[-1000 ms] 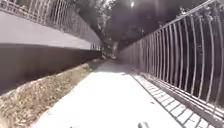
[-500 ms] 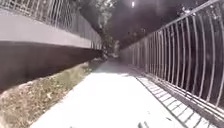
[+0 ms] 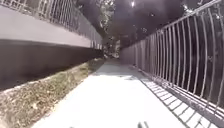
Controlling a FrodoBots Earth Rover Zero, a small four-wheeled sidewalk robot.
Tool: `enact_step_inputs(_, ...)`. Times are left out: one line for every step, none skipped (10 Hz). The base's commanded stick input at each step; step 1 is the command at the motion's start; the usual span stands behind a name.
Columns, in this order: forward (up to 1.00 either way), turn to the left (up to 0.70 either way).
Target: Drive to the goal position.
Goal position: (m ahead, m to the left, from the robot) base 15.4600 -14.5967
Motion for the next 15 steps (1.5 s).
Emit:
enact_step_inputs(0.7, 0.0)
enact_step_inputs(0.7, -0.17)
enact_step_inputs(0.7, -0.32)
enact_step_inputs(0.7, -0.35)
enact_step_inputs(0.7, -0.15)
enact_step_inputs(0.7, 0.0)
enact_step_inputs(0.7, -0.3)
enact_step_inputs(0.7, -0.35)
enact_step_inputs(0.7, -0.2)
enact_step_inputs(0.7, -0.3)
enact_step_inputs(0.7, -0.08)
enact_step_inputs(0.7, 0.07)
enact_step_inputs(0.7, 0.0)
enact_step_inputs(0.7, 0.0)
enact_step_inputs(0.7, 0.0)
